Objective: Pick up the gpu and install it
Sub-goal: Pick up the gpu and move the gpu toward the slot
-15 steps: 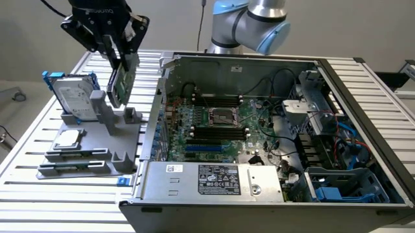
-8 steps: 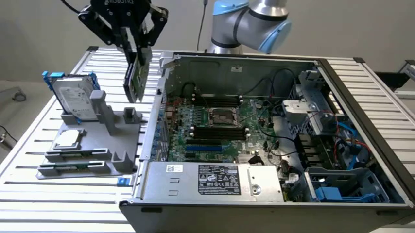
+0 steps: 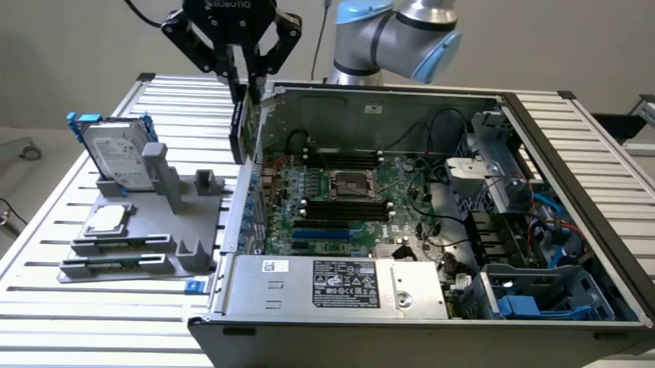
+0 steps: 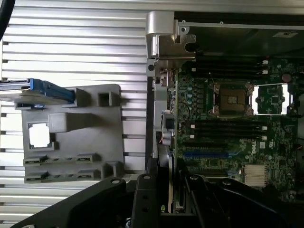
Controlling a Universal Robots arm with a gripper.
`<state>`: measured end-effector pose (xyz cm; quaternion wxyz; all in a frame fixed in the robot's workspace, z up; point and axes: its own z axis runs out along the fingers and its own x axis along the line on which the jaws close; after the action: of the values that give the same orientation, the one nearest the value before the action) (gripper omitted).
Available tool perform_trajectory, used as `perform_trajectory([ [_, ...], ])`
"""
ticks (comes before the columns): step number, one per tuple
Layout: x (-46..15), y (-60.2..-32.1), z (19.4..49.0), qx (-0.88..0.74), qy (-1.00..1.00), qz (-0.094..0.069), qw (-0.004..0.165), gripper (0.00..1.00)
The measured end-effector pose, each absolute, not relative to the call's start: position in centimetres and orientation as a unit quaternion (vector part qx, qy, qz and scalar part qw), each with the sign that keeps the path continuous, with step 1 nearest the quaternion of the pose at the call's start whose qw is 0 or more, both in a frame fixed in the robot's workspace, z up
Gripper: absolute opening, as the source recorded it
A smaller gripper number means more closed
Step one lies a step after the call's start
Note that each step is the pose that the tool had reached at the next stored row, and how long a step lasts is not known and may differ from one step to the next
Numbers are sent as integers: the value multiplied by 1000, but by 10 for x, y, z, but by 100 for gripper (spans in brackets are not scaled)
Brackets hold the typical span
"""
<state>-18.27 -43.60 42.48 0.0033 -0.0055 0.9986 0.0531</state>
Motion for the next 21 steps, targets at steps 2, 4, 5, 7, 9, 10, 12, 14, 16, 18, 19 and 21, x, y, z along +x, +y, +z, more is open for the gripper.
perform_trajectory([
  [2,-173,-437,425,-6,999,53,3,26],
  [4,-164,-438,424,-5,999,53,3,26],
  [5,-160,-438,423,-6,999,53,3,26],
  [7,-151,-440,420,-5,999,53,3,26],
  [9,-142,-441,417,-5,999,53,3,26],
  [10,-137,-441,415,-6,999,53,3,26],
  [12,-128,-442,412,-6,999,53,3,26],
  [14,-119,-442,408,-5,999,53,3,26],
  [16,-110,-442,404,-6,999,53,3,26],
  [18,-101,-442,401,-5,999,53,3,26],
  [19,-96,-442,399,-5,999,53,3,26],
  [21,-87,-442,395,-6,999,52,3,26],
])
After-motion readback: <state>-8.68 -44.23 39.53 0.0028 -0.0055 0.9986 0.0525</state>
